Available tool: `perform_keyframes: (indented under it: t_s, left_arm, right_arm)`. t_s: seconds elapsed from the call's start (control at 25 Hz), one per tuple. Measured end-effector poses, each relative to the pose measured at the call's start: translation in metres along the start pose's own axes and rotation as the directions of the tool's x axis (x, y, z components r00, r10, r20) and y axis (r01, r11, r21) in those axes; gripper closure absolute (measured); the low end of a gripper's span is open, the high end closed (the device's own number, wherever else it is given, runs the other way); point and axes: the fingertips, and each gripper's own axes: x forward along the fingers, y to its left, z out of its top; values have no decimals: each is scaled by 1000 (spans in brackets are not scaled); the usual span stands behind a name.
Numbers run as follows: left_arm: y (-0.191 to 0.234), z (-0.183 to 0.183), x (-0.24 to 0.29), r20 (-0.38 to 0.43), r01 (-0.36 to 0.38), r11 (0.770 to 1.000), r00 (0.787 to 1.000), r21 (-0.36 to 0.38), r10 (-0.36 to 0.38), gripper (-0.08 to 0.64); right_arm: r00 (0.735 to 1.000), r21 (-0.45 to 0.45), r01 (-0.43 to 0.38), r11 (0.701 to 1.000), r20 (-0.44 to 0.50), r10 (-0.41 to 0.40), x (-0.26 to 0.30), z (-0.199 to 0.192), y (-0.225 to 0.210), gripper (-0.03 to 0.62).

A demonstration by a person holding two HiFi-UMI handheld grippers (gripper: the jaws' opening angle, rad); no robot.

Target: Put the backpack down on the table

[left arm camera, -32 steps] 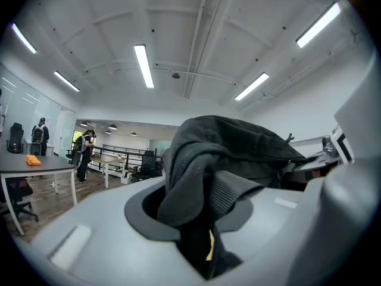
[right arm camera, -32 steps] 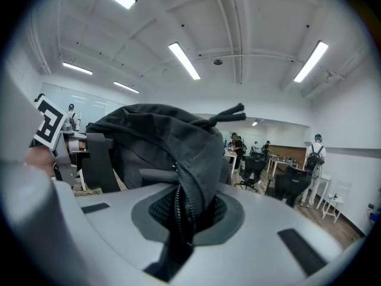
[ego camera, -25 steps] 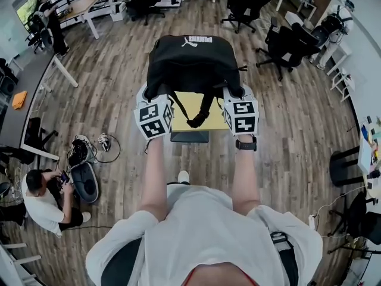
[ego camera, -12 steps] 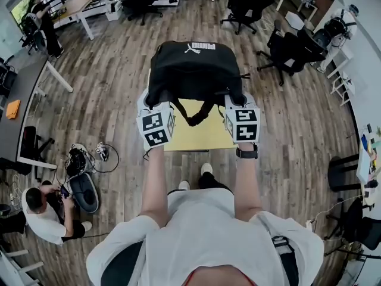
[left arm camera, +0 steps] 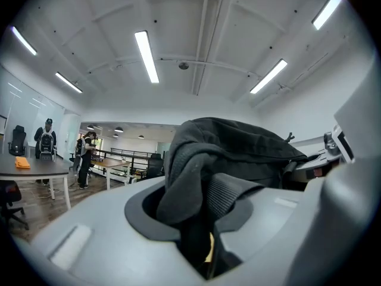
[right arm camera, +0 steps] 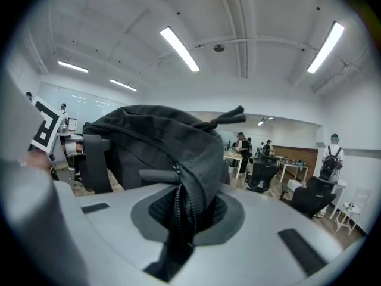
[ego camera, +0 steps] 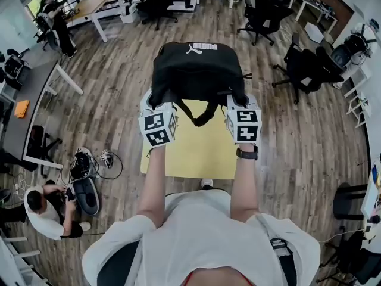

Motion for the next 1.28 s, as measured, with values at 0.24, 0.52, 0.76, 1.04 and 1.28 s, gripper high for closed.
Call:
perform_keyframes:
  t_s: [0.24,0.52,0.76,1.04,1.28]
  left_arm:
    - [-3,0,49,-13,1,1000,1000,-10,-1,451]
    - [26,-18,88,-50,59,998,997,-28,-61,451]
    - [45,-19,130,-50,125,992,991,-27,-126,451]
    - [59,-47,147,-118,138,990,983,-31,-141,451]
    - [68,-83,155,-179,118,992,976,-43,-124,451]
  right_arm:
    - [1000,1,-12,1000,14,12,48,6,-31,565]
    - [999,-2,21,1000,-33,-21,88,2,-21,565]
    - [996,-1,77,997,-47,-77,118,9,-20,565]
    - [991,32,80,996,-110,-77,145,-17,-11,565]
    - [982,30,61,998,-181,-55,167,-46,-5,565]
